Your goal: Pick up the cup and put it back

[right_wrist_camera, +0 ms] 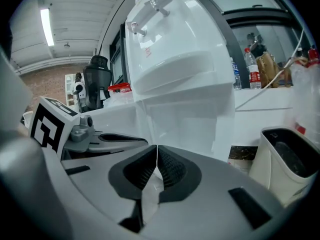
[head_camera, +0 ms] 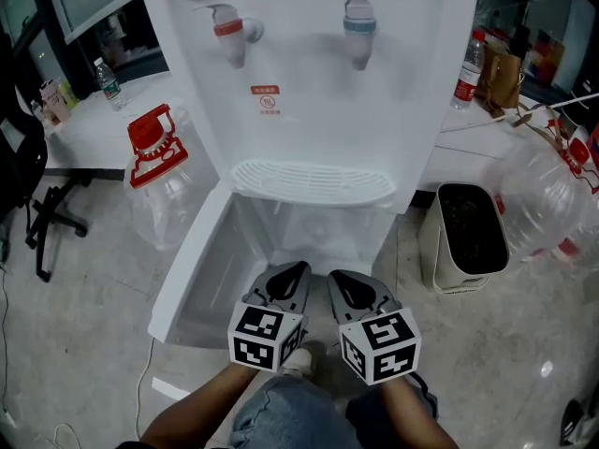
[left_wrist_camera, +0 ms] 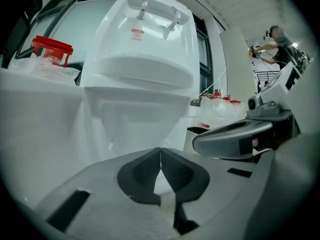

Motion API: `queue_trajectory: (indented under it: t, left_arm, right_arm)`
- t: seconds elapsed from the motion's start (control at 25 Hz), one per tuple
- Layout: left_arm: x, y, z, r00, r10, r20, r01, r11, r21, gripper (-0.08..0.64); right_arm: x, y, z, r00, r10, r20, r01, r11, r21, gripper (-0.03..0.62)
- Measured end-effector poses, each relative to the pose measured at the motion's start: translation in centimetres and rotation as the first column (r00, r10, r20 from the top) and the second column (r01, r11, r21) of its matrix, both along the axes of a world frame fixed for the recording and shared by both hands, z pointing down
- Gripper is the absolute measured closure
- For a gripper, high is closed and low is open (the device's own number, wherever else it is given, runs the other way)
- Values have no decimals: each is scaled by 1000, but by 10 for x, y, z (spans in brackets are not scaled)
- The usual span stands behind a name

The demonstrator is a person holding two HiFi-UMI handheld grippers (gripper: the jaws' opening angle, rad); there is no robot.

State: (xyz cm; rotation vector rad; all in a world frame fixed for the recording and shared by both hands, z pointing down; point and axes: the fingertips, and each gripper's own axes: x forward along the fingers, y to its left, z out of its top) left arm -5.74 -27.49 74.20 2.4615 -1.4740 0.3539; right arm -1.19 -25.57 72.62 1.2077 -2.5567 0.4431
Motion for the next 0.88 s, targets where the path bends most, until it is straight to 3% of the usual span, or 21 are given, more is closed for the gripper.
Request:
queue_trajectory:
  t: [0.36,0.88]
  left_arm:
    - [16,-19,-45,999,45,-29,-47,998,-47,548]
    - [21,18,-215,993,117,32,-112,985,-134,548]
  right_arm:
    - [10,-21,-40,999,31,-5,-31,998,-55,571]
    - [6,2,-203,997,73,22,-68,983,-168,571]
